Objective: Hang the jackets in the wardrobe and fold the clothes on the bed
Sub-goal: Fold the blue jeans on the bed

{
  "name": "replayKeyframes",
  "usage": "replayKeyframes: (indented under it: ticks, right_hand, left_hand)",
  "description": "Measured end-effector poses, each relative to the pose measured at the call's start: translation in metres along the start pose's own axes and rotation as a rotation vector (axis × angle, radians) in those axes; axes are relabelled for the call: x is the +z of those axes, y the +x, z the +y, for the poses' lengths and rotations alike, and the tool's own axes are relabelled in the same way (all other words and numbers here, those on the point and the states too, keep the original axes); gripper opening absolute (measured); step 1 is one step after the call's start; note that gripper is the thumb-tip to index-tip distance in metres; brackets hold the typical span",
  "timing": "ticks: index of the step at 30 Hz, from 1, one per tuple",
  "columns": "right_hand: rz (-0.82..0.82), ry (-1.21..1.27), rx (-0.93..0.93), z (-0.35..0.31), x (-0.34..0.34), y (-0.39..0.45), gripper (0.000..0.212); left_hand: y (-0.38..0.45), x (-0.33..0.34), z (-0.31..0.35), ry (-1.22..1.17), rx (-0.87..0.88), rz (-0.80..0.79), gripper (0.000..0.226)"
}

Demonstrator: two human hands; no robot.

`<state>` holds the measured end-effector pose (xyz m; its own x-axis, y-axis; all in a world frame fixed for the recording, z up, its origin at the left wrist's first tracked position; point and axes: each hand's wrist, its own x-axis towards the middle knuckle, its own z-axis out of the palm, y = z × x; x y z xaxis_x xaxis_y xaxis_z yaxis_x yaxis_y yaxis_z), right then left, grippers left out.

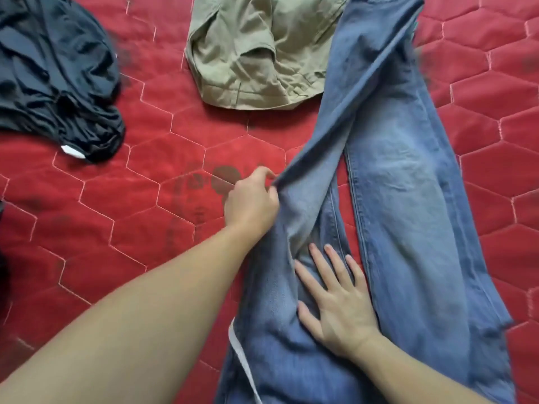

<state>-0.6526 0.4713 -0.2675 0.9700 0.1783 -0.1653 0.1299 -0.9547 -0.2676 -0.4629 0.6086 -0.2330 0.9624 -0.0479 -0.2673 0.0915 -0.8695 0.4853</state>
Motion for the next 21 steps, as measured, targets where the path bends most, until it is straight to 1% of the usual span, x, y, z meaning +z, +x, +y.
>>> replayKeyframes:
  ticks: [1,2,3,4,5,6,8,9,10,12,13,16,17,18,19,21]
  right_hand:
    - [-0.001,-0.008,-0.001,-0.001,0.0,-0.002,0.07]
    - [-0.011,0.008,0.006,-0.002,-0.002,-0.003,0.071]
    - [-0.003,0.011,0.01,-0.004,-0.006,-0.002,0.072]
    - [0.012,0.002,0.006,-0.004,-0.008,0.001,0.073]
    - [0.035,-0.014,0.0,-0.003,-0.007,0.002,0.074]
    - [0.06,-0.034,-0.004,-0.003,-0.005,0.002,0.074]
    - [0.087,-0.026,-0.007,-0.004,-0.005,0.0,0.078]
    - [0.098,-0.022,-0.006,-0.004,-0.005,0.001,0.081]
    - [0.115,-0.026,-0.01,-0.002,-0.002,0.002,0.083]
    - [0.124,-0.013,-0.014,-0.002,0.001,0.004,0.085]
    - [0.122,-0.007,-0.02,-0.003,0.001,0.005,0.085]
    - [0.128,-0.061,-0.041,0.0,0.004,0.003,0.087]
    - [0.128,-0.074,-0.031,0.0,0.003,0.003,0.086]
    - [0.129,-0.081,-0.016,-0.003,0.001,0.004,0.084]
    - [0.127,-0.083,0.0,-0.005,-0.001,0.005,0.081]
    - [0.146,-0.074,0.024,-0.006,-0.006,0.01,0.069]
  left_hand:
    - [0.014,-0.005,-0.007,-0.101,-0.119,0.039,0.018]
    - [0.026,-0.01,-0.013,-0.257,-0.265,0.059,0.02]
    - [0.033,-0.013,-0.016,-0.468,-0.407,0.053,0.027]
    - [0.039,-0.015,-0.015,-0.652,-0.489,0.021,0.032]
    - [0.044,-0.014,-0.011,-0.738,-0.493,-0.019,0.036]
    - [0.047,-0.01,-0.003,-0.707,-0.407,-0.058,0.041]
    - [0.058,0.0,0.014,-0.481,-0.176,-0.11,0.05]
    - [0.068,0.003,0.023,-0.359,-0.103,-0.111,0.048]
    - [0.079,0.006,0.031,-0.275,-0.059,-0.109,0.04]
    - [0.102,0.004,0.036,-0.197,-0.001,-0.105,0.022]
    - [0.11,0.001,0.031,-0.195,0.013,-0.071,0.018]
    - [0.107,-0.017,-0.004,-0.34,-0.009,0.12,0.016]
    - [0.1,-0.023,-0.018,-0.37,-0.042,0.165,0.018]
    - [0.093,-0.027,-0.031,-0.351,-0.055,0.192,0.02]
    - [0.086,-0.031,-0.041,-0.259,-0.022,0.201,0.022]
    - [0.081,-0.035,-0.059,0.062,0.125,0.195,0.022]
